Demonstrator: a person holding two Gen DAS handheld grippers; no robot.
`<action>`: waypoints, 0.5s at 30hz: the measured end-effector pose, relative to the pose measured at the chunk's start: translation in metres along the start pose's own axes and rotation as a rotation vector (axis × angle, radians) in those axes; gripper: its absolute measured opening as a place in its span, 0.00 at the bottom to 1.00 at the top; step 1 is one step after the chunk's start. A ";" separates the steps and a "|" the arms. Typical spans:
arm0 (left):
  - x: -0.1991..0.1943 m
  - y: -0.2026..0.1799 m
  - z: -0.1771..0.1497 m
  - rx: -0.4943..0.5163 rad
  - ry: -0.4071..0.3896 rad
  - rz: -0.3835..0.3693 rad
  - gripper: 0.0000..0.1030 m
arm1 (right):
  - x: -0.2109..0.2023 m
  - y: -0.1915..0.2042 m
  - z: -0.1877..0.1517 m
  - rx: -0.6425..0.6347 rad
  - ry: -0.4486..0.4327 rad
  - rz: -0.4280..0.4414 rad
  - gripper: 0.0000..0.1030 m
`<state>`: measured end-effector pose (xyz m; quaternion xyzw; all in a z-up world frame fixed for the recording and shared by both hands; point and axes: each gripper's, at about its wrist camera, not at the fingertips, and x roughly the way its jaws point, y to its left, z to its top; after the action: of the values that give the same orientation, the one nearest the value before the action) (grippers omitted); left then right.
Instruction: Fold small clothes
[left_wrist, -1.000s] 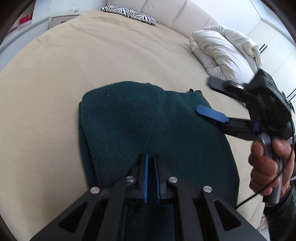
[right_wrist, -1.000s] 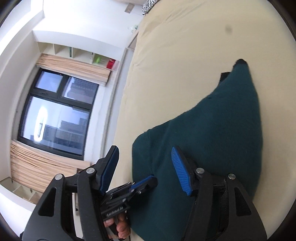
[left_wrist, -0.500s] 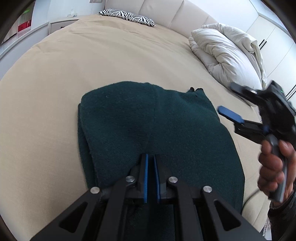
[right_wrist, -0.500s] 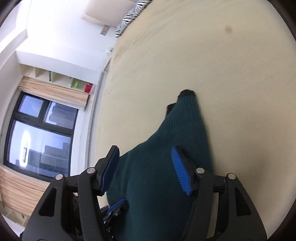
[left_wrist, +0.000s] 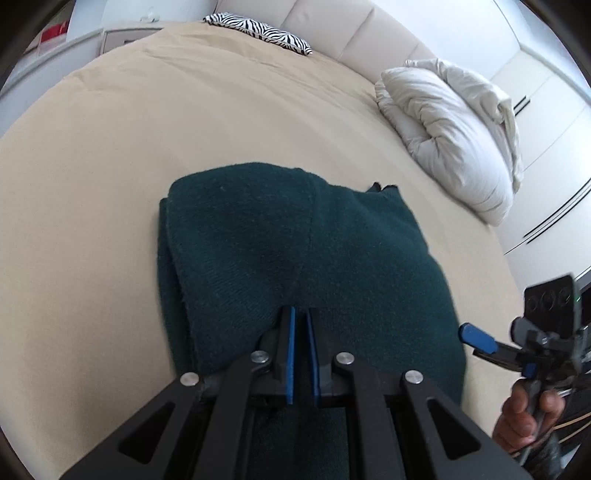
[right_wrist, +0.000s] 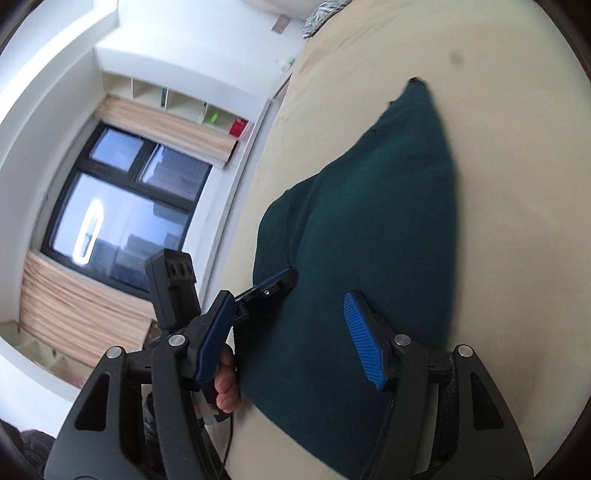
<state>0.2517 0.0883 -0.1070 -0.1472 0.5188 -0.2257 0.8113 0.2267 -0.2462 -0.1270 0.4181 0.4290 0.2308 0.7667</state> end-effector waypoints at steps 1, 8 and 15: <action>-0.011 0.001 -0.001 -0.018 -0.002 -0.022 0.18 | -0.010 0.001 -0.005 0.001 -0.019 -0.021 0.59; -0.063 0.034 -0.011 -0.154 -0.092 -0.065 0.71 | -0.049 -0.012 -0.012 0.034 -0.050 -0.084 0.73; -0.029 0.063 -0.015 -0.297 0.041 -0.154 0.70 | -0.006 -0.032 -0.010 0.122 0.058 -0.108 0.73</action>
<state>0.2412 0.1574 -0.1203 -0.3000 0.5501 -0.2111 0.7503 0.2153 -0.2632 -0.1542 0.4333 0.4864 0.1745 0.7384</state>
